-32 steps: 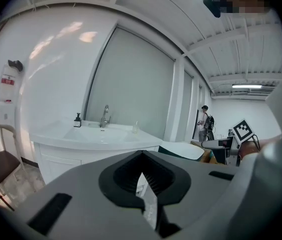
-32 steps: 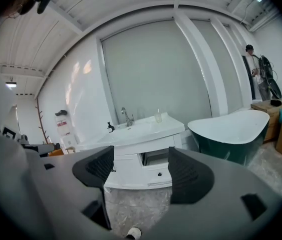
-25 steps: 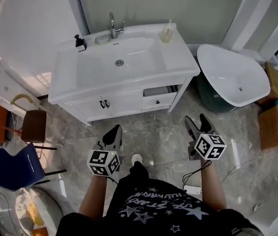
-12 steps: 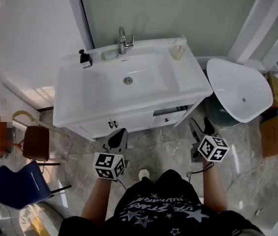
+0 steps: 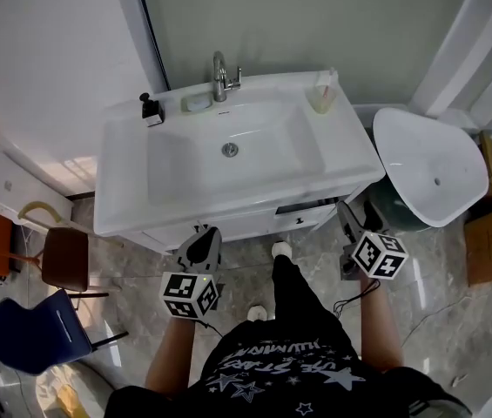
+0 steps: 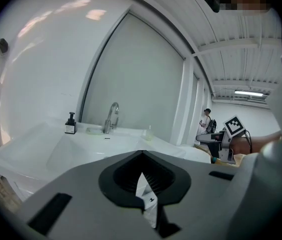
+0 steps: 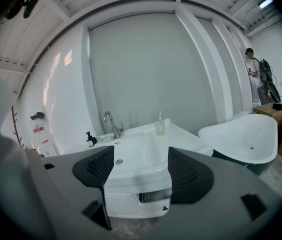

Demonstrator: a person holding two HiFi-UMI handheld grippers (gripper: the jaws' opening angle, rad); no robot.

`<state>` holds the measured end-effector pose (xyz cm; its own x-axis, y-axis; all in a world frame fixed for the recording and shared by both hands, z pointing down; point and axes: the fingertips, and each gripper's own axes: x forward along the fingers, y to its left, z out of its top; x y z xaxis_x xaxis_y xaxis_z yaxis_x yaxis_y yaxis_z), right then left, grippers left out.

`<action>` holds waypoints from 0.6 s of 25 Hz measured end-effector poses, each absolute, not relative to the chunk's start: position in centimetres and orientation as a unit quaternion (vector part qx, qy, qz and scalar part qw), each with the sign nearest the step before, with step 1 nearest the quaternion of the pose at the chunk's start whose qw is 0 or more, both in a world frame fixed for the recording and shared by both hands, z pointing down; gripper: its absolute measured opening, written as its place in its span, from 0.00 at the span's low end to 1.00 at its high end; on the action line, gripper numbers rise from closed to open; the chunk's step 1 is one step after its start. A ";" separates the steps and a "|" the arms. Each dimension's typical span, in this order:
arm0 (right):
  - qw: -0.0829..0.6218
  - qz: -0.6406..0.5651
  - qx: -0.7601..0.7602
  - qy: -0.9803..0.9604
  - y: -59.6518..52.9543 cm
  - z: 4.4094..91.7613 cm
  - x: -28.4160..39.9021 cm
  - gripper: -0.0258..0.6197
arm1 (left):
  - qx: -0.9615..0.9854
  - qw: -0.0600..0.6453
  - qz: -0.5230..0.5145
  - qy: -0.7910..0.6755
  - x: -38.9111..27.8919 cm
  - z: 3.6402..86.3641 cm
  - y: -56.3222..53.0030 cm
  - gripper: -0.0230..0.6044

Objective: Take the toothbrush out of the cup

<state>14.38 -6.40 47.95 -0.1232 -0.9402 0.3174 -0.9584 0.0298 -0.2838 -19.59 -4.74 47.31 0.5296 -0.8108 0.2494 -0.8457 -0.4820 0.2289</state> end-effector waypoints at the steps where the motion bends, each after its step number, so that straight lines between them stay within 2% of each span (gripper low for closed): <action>1: 0.019 0.216 0.662 -0.718 -7.4 47.9 14.6 0.54 | 0.858 0.162 0.053 -0.484 -19.6 47.3 -5.4 0.06; 15: 0.000 0.216 0.660 -0.719 -24.4 47.6 20.6 0.54 | 0.844 0.156 0.067 -0.509 -15.5 47.2 -19.8 0.06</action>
